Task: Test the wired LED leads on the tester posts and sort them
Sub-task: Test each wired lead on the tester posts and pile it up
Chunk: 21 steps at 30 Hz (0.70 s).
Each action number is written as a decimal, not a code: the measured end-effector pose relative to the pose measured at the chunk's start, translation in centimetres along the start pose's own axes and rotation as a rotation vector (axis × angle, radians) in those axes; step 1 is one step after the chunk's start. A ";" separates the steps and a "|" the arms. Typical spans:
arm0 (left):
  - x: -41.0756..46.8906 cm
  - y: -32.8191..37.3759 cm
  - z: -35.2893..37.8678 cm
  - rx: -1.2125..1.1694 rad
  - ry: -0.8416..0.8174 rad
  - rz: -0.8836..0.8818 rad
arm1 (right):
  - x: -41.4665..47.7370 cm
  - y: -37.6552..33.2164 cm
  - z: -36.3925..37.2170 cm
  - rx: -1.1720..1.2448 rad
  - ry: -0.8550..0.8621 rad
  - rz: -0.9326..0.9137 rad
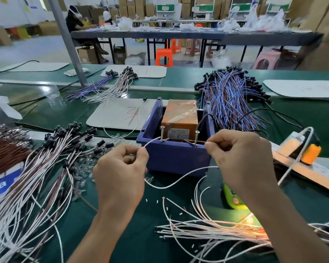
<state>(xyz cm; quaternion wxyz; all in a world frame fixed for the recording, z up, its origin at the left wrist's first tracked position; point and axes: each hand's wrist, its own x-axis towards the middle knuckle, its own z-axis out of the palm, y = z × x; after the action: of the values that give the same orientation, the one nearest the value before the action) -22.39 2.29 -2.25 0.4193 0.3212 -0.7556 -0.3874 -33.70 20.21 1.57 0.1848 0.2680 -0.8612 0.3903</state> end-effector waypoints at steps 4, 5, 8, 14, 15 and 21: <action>0.0 -0.4 0.3 -0.019 -0.005 -0.032 | -0.2 -0.6 -0.5 -0.010 -0.010 -0.002; -0.1 -0.4 0.3 -0.031 -0.008 -0.034 | -0.2 -0.8 -0.9 0.003 -0.016 -0.002; -0.4 -0.2 -0.1 -0.088 -0.031 -0.010 | 0.0 -1.5 -3.3 0.055 -0.115 0.003; -1.9 1.4 -1.2 -0.437 -0.297 0.052 | 0.3 -1.2 -10.6 -0.169 -0.322 0.027; -2.3 1.6 -1.2 -0.475 -0.379 0.036 | 0.2 -1.1 -11.8 -0.232 -0.317 0.037; -6.1 2.1 0.9 -0.409 -0.879 -0.165 | -2.3 1.7 -14.8 -0.435 -0.376 0.125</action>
<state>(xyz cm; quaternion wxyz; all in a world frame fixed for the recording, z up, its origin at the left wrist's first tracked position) -20.83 8.53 -3.05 0.0833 0.0972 -0.7416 -0.6585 -31.32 33.28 8.66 0.0505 0.2359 -0.9587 0.1504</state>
